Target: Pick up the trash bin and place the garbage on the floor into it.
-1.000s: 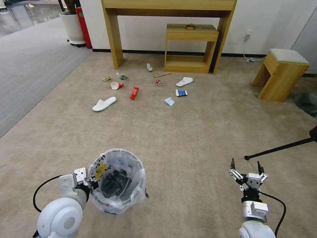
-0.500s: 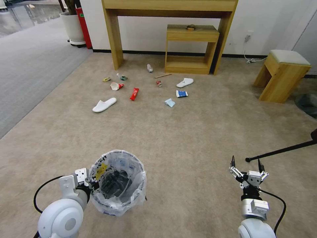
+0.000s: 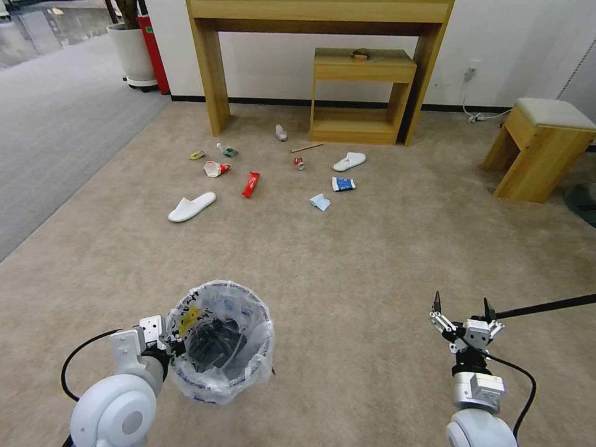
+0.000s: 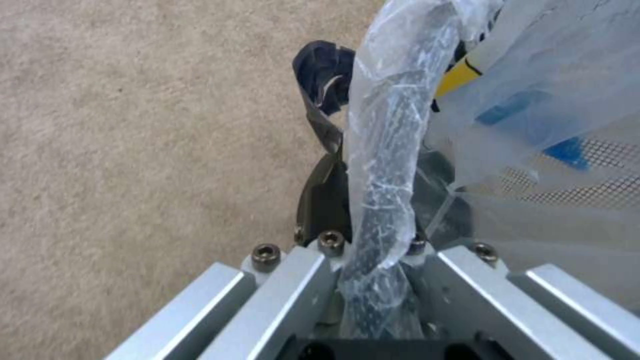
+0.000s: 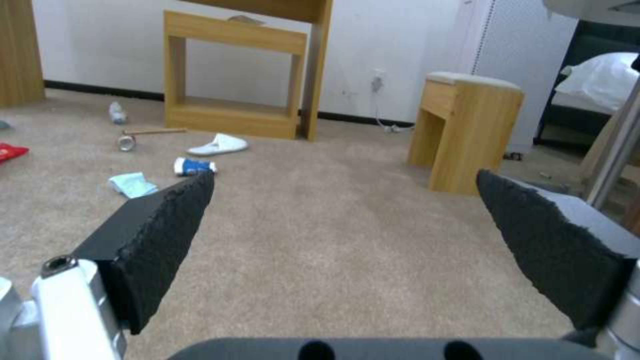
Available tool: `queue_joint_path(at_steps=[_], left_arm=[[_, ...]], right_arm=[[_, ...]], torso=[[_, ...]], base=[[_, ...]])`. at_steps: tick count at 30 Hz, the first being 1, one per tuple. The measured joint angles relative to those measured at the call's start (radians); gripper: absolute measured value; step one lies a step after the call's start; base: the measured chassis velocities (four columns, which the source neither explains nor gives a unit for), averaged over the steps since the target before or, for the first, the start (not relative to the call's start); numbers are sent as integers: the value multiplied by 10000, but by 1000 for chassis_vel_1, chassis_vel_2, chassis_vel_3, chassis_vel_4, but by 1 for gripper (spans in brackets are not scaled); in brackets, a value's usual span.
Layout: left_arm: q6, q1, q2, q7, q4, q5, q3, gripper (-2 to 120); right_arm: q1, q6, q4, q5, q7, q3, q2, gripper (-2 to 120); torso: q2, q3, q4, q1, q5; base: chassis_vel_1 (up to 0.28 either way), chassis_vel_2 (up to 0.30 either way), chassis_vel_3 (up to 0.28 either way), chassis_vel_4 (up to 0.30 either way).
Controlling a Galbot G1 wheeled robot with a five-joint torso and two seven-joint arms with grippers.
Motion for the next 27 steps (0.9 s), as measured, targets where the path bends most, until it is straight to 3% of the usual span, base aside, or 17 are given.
queue_joint_path(at_steps=[27], left_arm=[[-36, -79, -11, 51, 148, 53, 24, 0]], right_arm=[[283, -323, 31, 305, 145, 28, -186, 100]], torso=[[-2, 1, 3, 0, 1]], base=[[-131, 128, 132, -132]])
